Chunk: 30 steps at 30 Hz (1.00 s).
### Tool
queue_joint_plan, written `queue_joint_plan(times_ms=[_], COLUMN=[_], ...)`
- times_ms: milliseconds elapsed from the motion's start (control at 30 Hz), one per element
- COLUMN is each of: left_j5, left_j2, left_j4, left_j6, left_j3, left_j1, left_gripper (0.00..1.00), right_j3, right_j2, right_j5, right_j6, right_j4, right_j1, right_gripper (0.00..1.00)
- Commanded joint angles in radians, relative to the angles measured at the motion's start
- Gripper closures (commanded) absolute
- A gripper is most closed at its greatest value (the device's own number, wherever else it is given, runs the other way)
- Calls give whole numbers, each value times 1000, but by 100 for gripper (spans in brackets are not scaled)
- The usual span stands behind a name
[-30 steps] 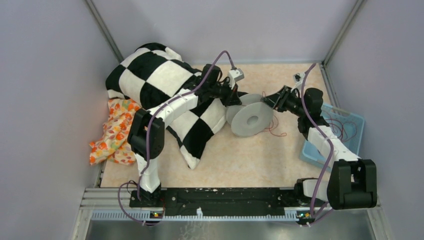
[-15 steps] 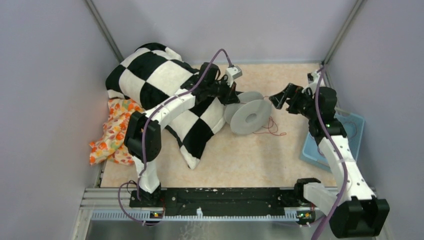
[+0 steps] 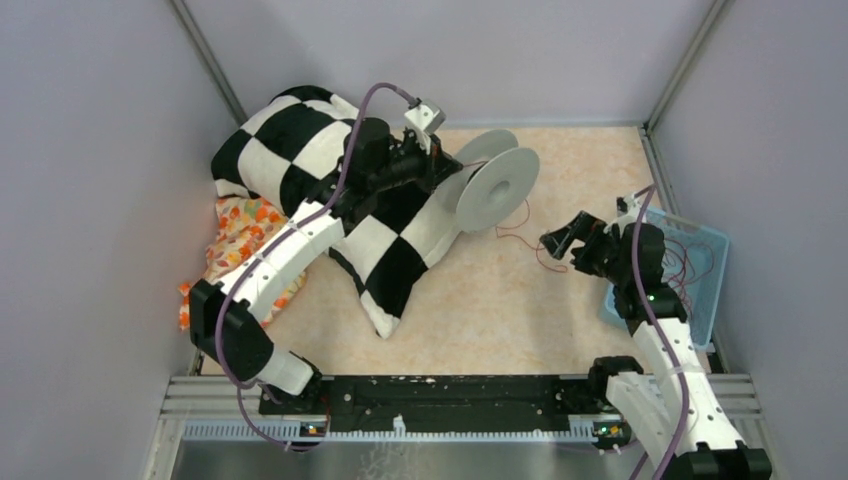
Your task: Wrap the cables
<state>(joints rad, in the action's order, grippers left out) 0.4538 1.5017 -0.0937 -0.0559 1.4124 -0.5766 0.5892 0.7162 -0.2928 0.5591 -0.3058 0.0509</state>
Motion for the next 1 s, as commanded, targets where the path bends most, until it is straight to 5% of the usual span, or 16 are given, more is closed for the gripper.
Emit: queue_joint_plan(times_ms=[0, 300, 700, 967], left_j5=[-61, -90, -46, -60], left_j2=[-81, -99, -84, -95], left_j4=[167, 217, 301, 288], left_j6=[-75, -120, -188, -160], left_j3=[31, 30, -16, -16], left_j1=[4, 4, 3, 4], left_gripper=[100, 100, 100, 100], right_j3=[-86, -59, 28, 128], right_j2=[0, 199, 500, 709], right_j5=[16, 165, 341, 395], right_j6=[100, 120, 382, 413], right_j4=[204, 165, 300, 381], right_j1=[22, 32, 154, 156], right_gripper=[3, 8, 21, 47])
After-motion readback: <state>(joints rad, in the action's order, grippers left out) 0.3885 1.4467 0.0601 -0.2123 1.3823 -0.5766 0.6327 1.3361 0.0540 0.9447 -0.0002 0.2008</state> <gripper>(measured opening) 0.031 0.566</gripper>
